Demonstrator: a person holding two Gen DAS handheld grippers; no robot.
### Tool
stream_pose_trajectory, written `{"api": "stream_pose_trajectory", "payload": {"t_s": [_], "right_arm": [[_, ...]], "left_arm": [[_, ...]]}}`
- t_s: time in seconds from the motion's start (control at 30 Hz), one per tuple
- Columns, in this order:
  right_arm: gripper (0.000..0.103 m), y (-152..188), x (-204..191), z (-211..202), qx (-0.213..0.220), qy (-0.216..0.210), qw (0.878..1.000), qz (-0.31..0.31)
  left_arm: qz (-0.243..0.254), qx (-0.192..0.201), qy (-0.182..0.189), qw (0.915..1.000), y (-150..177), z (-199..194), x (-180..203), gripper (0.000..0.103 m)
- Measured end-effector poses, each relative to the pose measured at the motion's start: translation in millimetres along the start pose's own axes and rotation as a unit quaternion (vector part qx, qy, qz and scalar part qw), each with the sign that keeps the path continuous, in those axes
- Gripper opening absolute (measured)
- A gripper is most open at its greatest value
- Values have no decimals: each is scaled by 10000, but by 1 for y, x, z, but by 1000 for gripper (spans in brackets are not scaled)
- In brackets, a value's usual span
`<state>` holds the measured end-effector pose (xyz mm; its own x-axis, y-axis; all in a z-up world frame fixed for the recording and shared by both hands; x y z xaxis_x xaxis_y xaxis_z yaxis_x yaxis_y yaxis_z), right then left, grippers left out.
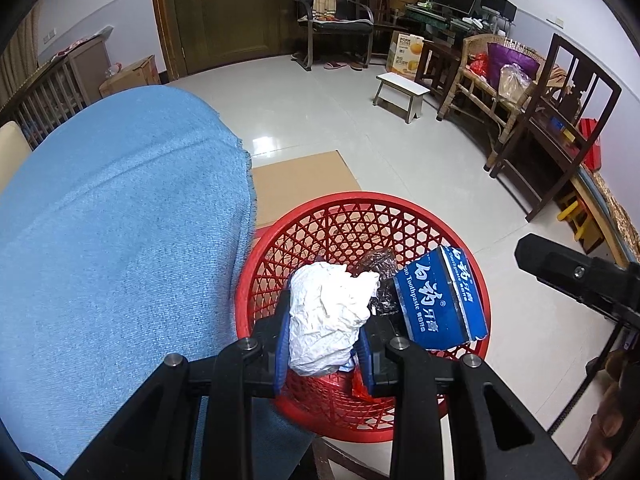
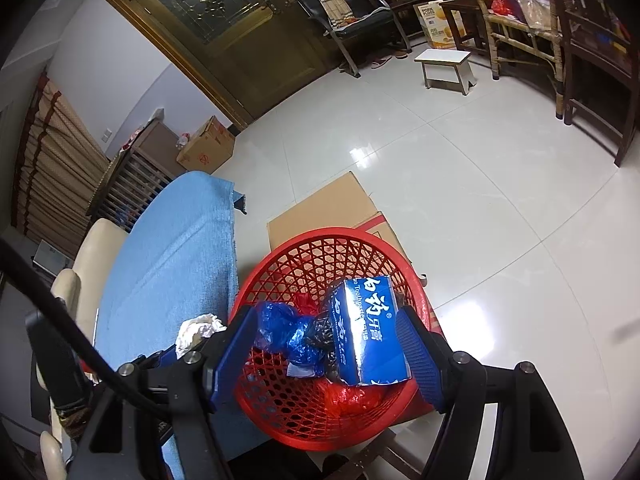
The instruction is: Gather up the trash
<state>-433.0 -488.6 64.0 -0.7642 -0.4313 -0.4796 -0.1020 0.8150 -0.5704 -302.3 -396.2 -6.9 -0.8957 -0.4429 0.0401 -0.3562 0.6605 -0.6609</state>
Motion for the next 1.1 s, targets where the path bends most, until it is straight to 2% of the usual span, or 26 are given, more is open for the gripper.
{"api": "stream_pose_trajectory", "payload": {"t_s": [0.13, 0.2, 0.23, 0.27, 0.33, 0.53, 0.73, 0.97, 1.1], "right_arm": [[75, 0, -1, -2, 23, -23, 10000, 11], [75, -1, -3, -3, 41, -35, 10000, 8], [75, -1, -4, -3, 45, -43, 10000, 7], [75, -1, -5, -4, 47, -53, 10000, 6], [75, -1, -6, -4, 53, -65, 10000, -9], [75, 2, -10, -5, 70, -65, 9999, -32], [75, 7, -13, -3, 104, 66, 9999, -40], [78, 15, -18, -6, 367, 440, 9983, -139], [78, 35, -27, -6, 591, 767, 9943, -442]], "left_arm": [[37, -1, -21, 10000, 1, 4, 1, 30], [38, -17, -11, 10000, 1, 5, 1, 33], [30, -20, 46, 10000, 0, 5, 2, 38], [40, -15, 78, 10000, 0, 5, 4, 60], [110, 73, -38, 9999, -2, 3, 3, 87], [182, 388, -97, 9990, -11, -16, 0, 87], [-7, 562, -212, 9982, -15, -33, -21, 87], [-296, 787, -316, 9960, -14, -58, -49, 87], [-401, 917, -395, 9942, -11, -72, -62, 87]]}}
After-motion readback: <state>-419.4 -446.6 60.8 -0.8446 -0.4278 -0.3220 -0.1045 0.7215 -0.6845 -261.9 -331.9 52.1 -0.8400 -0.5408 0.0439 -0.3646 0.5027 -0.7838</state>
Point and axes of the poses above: each gripper's, at about its wrist camera, not at the fingertips, and z roughly the way its jaws point, x to its right, y to its underside, the point moved 7 cm from there along z, roughly the way its jaws point, and after that the axes turned 10 degrees about x, right-handed, at the moved point
